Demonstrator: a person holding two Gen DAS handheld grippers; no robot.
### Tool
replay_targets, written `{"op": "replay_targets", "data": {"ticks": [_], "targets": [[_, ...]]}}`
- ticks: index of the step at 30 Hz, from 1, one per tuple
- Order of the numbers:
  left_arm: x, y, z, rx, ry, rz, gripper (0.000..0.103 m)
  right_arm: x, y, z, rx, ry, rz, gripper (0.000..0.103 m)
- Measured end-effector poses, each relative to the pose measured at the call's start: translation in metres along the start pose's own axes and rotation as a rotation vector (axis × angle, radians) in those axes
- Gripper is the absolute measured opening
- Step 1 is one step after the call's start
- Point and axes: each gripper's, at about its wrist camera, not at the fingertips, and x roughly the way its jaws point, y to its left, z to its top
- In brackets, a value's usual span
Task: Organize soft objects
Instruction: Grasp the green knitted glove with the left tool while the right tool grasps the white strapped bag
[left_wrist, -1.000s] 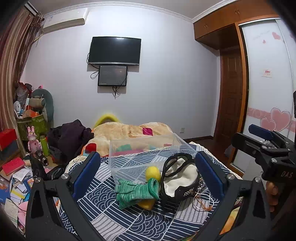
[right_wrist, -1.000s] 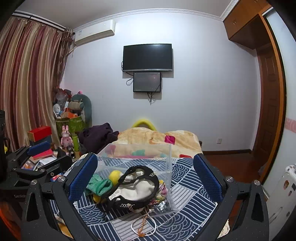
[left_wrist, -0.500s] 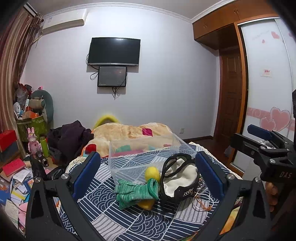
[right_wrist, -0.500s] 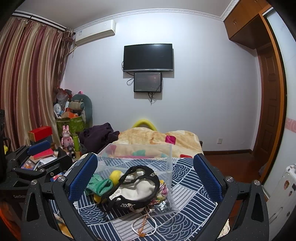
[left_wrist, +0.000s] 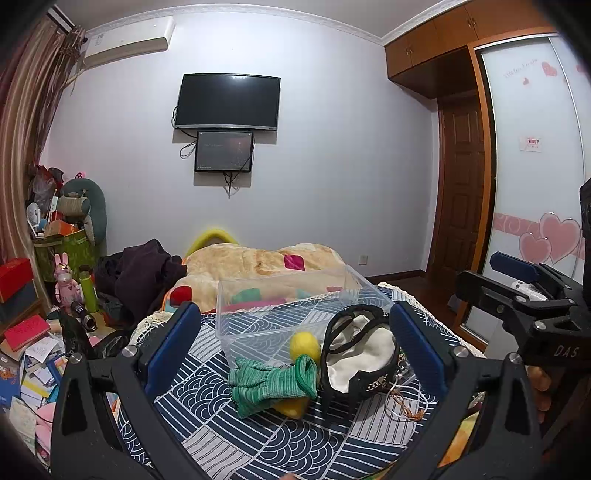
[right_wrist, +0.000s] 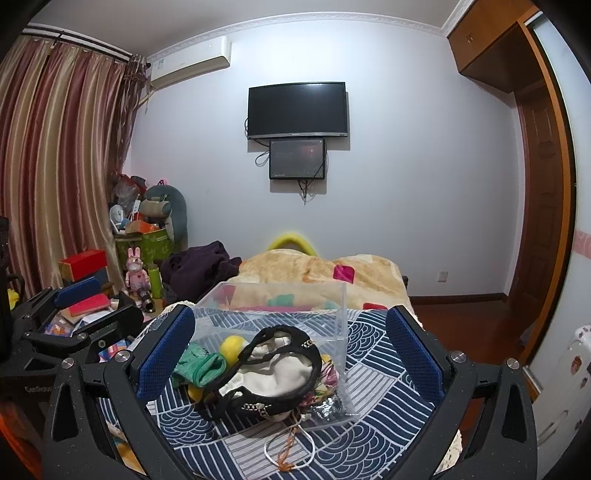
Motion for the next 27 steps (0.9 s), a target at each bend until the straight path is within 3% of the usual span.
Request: {"op": "replay_targets", "data": {"ticks": [6, 9, 14, 20, 27], "targets": [[0.018, 0.005, -0.010, 0.003, 0.047, 0.016, 0.101, 0.015, -0.006, -0.009, 0.011, 0.046, 0.019, 0.102], [0.030, 0.011, -0.014, -0.013, 0.086, 0.008, 0.086, 0.027, -0.012, -0.016, 0.031, 0.100, 0.033, 0.093], [0.056, 0.026, -0.028, -0.062, 0.171, -0.003, 0.081, 0.046, -0.023, -0.028, 0.076, 0.181, 0.057, 0.074], [0.090, 0.041, -0.050, -0.102, 0.283, -0.009, 0.060, 0.068, -0.031, -0.038, 0.100, 0.260, 0.078, 0.052], [0.115, 0.047, -0.069, -0.121, 0.357, -0.019, 0.060, 0.099, -0.029, -0.041, 0.095, 0.306, 0.082, 0.052]]}}
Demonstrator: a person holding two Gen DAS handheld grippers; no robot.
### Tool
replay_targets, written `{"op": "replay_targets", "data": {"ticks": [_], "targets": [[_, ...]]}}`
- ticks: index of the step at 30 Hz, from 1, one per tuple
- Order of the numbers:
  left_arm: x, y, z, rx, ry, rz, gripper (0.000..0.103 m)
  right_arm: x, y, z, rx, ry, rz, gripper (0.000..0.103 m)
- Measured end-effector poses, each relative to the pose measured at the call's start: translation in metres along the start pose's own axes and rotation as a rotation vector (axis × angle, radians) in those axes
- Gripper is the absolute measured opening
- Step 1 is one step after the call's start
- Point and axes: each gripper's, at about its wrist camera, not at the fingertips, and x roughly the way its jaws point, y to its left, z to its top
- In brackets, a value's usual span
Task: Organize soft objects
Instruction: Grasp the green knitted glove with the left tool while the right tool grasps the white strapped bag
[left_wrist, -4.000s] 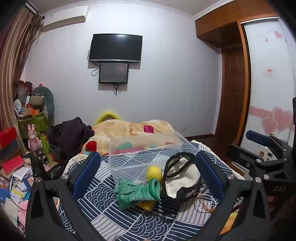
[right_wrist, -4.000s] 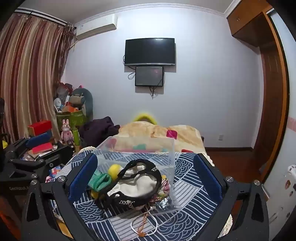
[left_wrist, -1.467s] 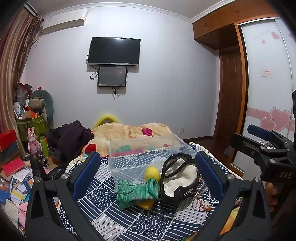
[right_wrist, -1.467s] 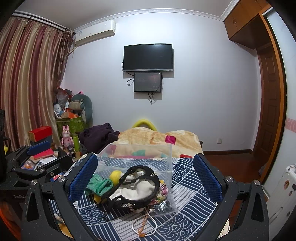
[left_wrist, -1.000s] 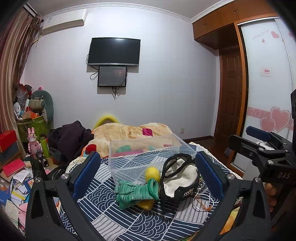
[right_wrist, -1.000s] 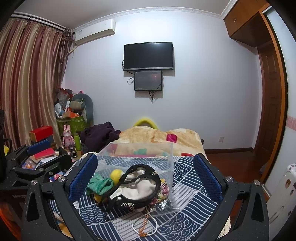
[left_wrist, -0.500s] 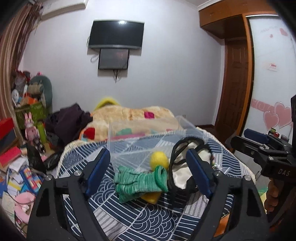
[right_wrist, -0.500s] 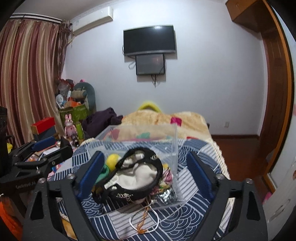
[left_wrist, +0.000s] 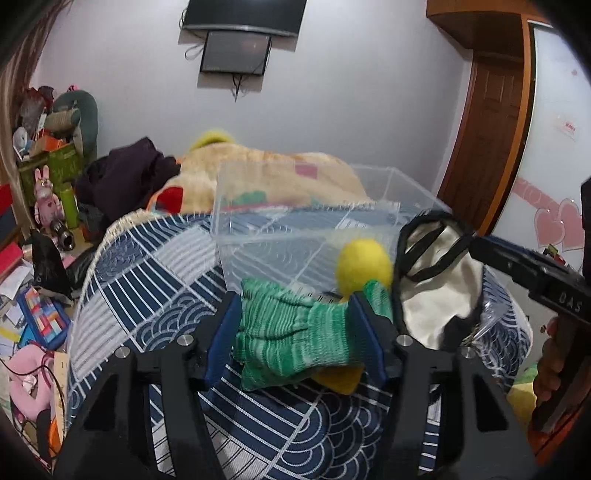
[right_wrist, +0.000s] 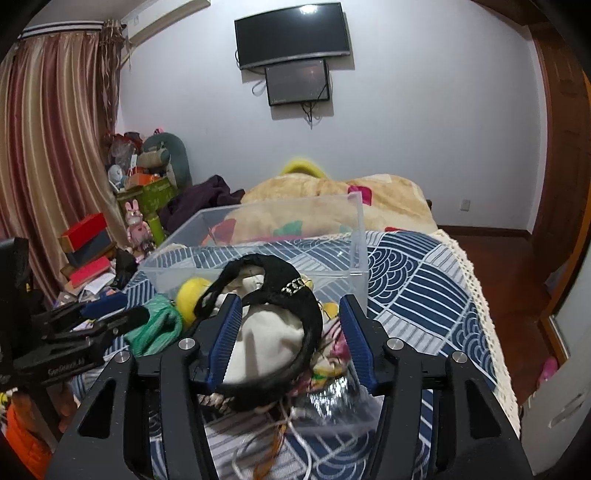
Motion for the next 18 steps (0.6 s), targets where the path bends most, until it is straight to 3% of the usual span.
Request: {"op": "replay_targets", "data": {"ticks": [3, 5, 7, 9, 12, 18], "targets": [[0.012, 0.003, -0.007, -0.022, 0.036, -0.017, 0.060, 0.011, -0.001, -0.002, 0.013, 0.014, -0.001, 0.051], [0.014, 0.005, -0.011, -0.030, 0.036, -0.024, 0.058, 0.012, -0.001, -0.004, 0.019, 0.021, 0.005, 0.034], [0.014, 0.006, -0.012, -0.026, 0.033, -0.021, 0.048, 0.010, -0.002, -0.005, 0.029, 0.019, 0.005, 0.032], [0.014, 0.005, -0.013, -0.011, 0.035, -0.009, 0.030, 0.006, -0.007, -0.005, 0.044, 0.004, 0.016, 0.027], [0.008, 0.005, -0.016, 0.018, 0.023, 0.012, 0.015, -0.002, -0.007, -0.005, 0.046, -0.016, 0.012, 0.023], [-0.014, 0.006, -0.011, 0.039, -0.024, 0.028, 0.008, -0.024, -0.006, 0.001, 0.032, -0.079, -0.012, 0.022]]}}
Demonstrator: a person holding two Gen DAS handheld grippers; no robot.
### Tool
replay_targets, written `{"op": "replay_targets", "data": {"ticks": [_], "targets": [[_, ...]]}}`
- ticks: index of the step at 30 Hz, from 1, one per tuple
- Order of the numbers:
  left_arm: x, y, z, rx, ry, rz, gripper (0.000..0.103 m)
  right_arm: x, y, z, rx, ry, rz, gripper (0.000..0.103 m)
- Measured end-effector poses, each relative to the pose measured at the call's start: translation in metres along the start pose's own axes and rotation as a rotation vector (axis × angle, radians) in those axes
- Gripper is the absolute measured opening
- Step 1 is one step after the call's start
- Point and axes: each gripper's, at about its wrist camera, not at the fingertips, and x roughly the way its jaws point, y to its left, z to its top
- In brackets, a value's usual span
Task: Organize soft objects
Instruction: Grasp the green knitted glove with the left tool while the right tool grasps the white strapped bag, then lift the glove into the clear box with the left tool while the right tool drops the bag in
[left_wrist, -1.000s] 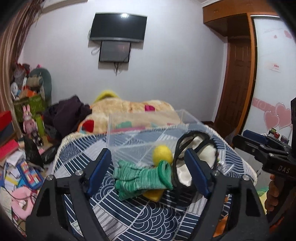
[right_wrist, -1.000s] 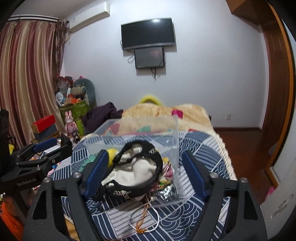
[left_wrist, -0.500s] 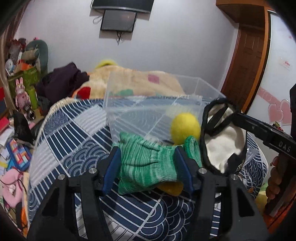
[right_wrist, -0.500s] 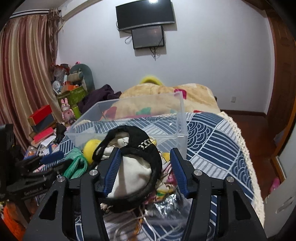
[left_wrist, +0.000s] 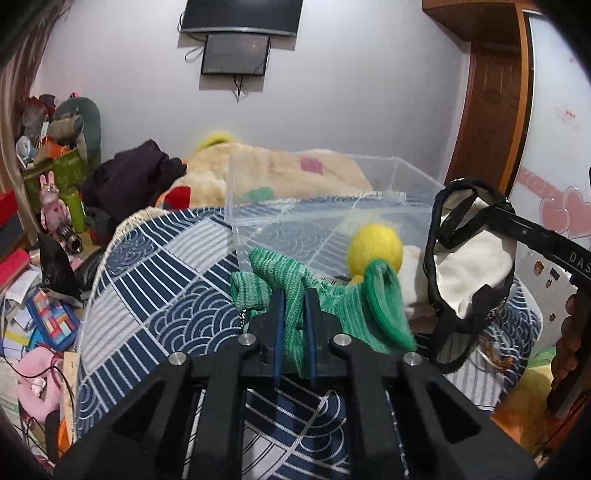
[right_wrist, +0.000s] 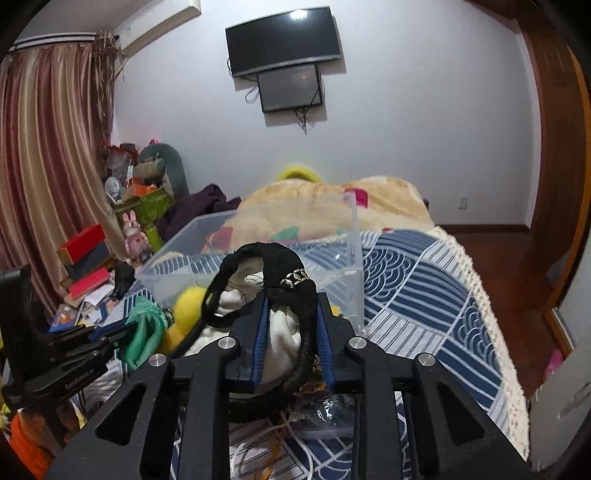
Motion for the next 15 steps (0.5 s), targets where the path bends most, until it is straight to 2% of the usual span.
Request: {"op": "replay_targets", "data": {"ticks": [8, 15], "targets": [[-0.029, 0.001, 0.020, -0.001, -0.077, -0.009, 0.007, -0.027, 0.003, 0.021, -0.009, -0.111, -0.016, 0.019], [-0.042, -0.004, 0.039, 0.024, -0.144, -0.014, 0.005, -0.028, 0.008, 0.040, -0.036, -0.171, -0.047, 0.019]]}}
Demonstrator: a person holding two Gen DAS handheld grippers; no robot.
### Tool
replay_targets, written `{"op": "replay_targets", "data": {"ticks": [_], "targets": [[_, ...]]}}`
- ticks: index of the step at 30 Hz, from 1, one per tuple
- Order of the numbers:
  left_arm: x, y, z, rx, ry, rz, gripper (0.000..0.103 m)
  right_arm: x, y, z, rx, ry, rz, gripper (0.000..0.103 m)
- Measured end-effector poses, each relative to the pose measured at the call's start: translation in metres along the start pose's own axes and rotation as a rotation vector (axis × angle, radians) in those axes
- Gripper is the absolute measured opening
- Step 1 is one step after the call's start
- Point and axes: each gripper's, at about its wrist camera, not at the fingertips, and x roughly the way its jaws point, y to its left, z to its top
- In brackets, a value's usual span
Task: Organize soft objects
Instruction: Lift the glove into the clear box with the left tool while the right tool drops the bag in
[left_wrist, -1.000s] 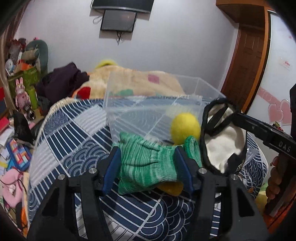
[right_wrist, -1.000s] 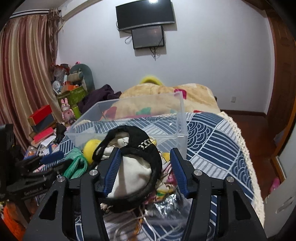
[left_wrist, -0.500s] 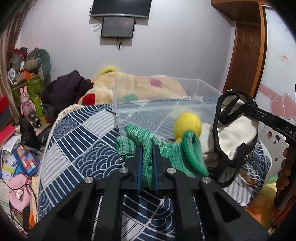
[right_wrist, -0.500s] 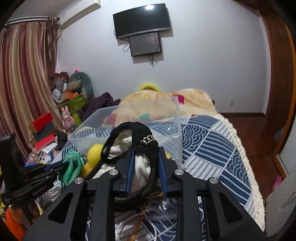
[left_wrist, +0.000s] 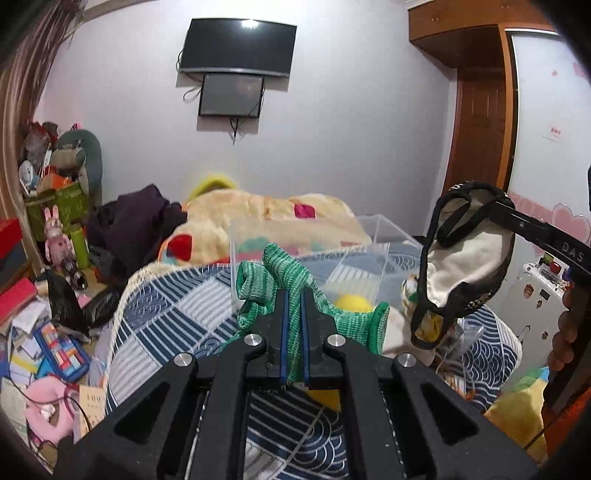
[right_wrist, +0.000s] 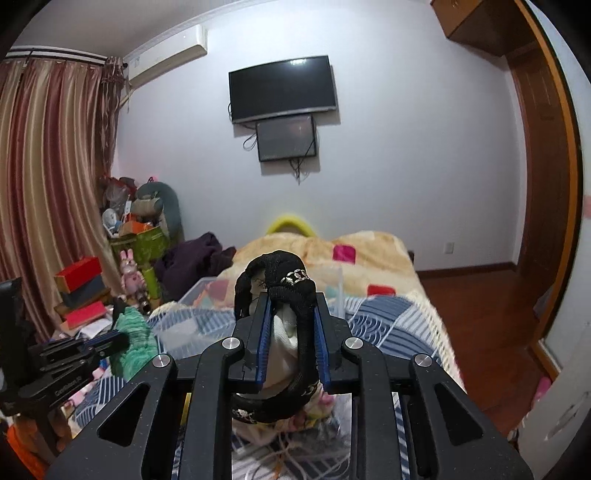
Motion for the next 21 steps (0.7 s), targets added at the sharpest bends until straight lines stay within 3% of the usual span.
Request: {"op": "replay_targets", "data": {"ticks": [10, 15, 21], "targets": [[0.017, 0.000, 0.049, -0.004, -0.094, -0.016, 0.005, 0.030, 0.009, 0.027, 0.003, -0.059, -0.023, 0.019], [0.045, 0.002, 0.061, 0.002, -0.071, -0.005, 0.005, 0.055, 0.012, 0.027, -0.026, -0.023, -0.041, 0.019], [0.096, 0.006, 0.057, 0.021, 0.031, 0.047, 0.005, 0.082, 0.008, 0.011, -0.061, 0.087, -0.031, 0.019]]}}
